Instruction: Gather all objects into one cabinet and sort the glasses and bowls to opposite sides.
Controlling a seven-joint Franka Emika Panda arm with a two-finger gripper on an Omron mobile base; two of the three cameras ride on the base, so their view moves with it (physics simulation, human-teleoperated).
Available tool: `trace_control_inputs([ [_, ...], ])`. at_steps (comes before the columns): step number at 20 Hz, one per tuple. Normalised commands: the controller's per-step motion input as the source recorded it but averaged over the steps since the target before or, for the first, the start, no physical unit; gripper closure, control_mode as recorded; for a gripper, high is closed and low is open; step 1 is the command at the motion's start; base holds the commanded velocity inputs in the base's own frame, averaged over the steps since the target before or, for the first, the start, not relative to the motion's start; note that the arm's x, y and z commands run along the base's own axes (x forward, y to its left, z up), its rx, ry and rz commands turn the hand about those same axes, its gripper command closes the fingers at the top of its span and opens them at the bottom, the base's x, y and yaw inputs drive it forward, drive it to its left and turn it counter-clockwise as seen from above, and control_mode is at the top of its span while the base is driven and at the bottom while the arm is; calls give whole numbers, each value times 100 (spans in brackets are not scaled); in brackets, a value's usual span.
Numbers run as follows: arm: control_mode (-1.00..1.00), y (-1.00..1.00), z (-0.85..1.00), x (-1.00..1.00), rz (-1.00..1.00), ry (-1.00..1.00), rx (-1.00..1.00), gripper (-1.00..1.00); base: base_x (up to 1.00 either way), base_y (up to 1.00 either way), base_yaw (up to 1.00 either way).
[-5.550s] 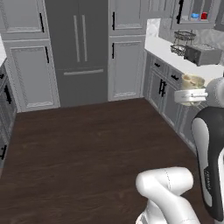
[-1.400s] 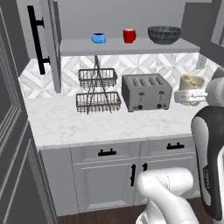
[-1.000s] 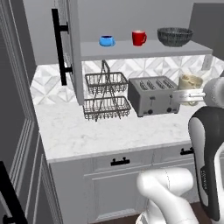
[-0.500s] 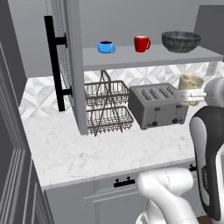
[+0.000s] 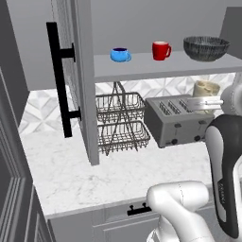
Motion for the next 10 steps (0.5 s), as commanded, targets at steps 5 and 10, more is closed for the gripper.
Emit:
trace_control_inputs([
  [5, 100, 0, 0, 0, 0, 0, 0, 100, 48, 0, 7],
  [10, -100, 6, 0, 3, 0, 0, 0, 100, 18, 2, 0],
])
